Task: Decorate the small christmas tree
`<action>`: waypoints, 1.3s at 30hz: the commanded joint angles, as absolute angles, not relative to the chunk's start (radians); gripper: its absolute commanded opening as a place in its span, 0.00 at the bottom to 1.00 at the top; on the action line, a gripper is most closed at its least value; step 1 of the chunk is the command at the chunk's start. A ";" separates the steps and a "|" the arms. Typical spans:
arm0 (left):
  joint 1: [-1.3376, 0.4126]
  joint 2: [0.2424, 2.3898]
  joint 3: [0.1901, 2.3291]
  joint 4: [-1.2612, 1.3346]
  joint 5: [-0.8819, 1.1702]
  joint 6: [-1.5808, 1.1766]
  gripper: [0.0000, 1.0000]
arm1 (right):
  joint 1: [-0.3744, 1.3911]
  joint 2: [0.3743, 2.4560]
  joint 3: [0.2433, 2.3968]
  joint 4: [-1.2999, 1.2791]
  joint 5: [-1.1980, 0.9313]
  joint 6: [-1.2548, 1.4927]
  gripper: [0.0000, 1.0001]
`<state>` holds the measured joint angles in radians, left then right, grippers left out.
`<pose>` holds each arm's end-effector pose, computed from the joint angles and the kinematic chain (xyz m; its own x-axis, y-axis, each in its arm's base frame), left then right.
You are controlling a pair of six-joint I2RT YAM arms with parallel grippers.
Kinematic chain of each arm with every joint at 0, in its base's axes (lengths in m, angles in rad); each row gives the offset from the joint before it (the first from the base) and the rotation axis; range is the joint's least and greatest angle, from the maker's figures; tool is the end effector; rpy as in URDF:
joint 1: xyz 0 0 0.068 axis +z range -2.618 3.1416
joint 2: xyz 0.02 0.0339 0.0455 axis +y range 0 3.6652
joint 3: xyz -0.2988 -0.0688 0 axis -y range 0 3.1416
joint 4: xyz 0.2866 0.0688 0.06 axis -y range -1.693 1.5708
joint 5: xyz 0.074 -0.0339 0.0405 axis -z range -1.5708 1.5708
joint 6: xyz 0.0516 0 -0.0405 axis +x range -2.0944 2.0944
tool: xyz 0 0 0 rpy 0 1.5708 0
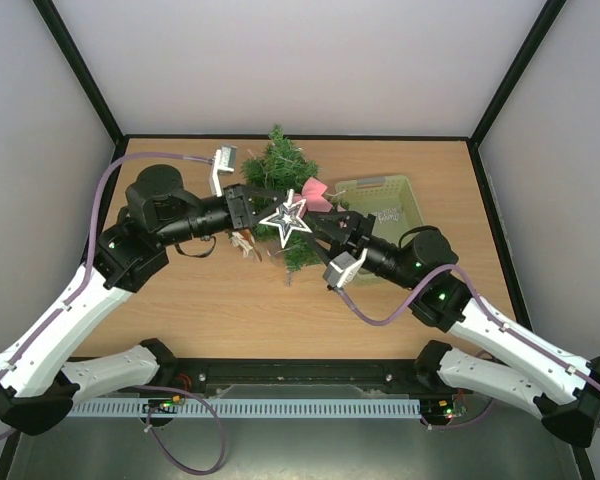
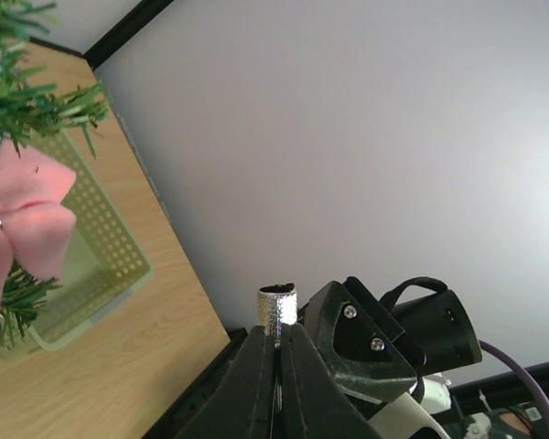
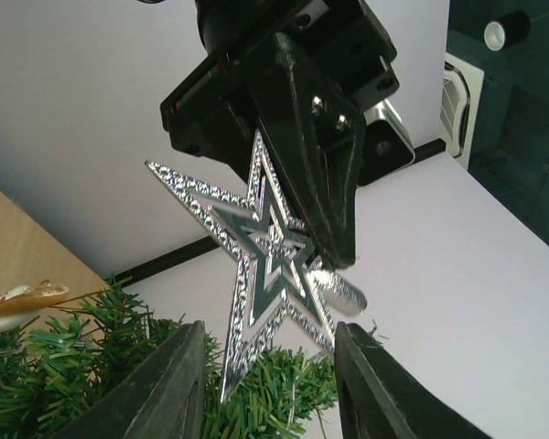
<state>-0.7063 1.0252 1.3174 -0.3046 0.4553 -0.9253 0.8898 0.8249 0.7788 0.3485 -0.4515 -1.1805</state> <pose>0.1697 -0.1746 0.5074 -0.7385 -0.3130 -0.5972 0.5444 0.2458 -0.8020 0.1218 0.1861 0.4156 0.9604 -0.1366 -0.2430 -0.1924 0.3064 -0.9323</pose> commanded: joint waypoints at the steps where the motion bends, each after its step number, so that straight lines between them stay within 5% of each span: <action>1: -0.701 1.026 1.284 -0.239 0.502 -0.986 0.02 | 0.904 0.844 0.826 0.404 -0.460 -1.222 0.36; 13: -0.701 1.015 1.251 -0.209 0.511 -1.034 0.03 | 0.907 0.851 0.835 0.395 -0.458 -1.241 0.02; 19: -0.689 0.974 1.241 -0.174 0.462 -1.023 0.26 | 0.908 0.837 0.849 0.330 -0.461 -1.142 0.02; 22: -0.682 0.944 1.252 -0.155 0.412 -0.979 0.52 | 0.909 0.830 0.864 0.328 -0.451 -1.019 0.02; 25: -0.681 0.910 1.277 -0.180 0.316 -0.887 0.64 | 0.910 0.824 0.876 0.361 -0.393 -0.843 0.02; 29: -0.681 0.846 1.301 -0.245 0.167 -0.748 0.67 | 0.908 0.855 0.997 0.316 -0.188 -0.499 0.02; 39: -0.681 0.732 1.226 -0.329 -0.067 -0.444 0.69 | 0.909 1.188 1.660 -0.271 0.001 -0.002 0.02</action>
<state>-0.6857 0.7689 1.2804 -0.2871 0.0597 -0.6117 0.9035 1.0924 1.4883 0.0151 -0.0837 -0.2646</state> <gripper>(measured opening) 0.686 0.017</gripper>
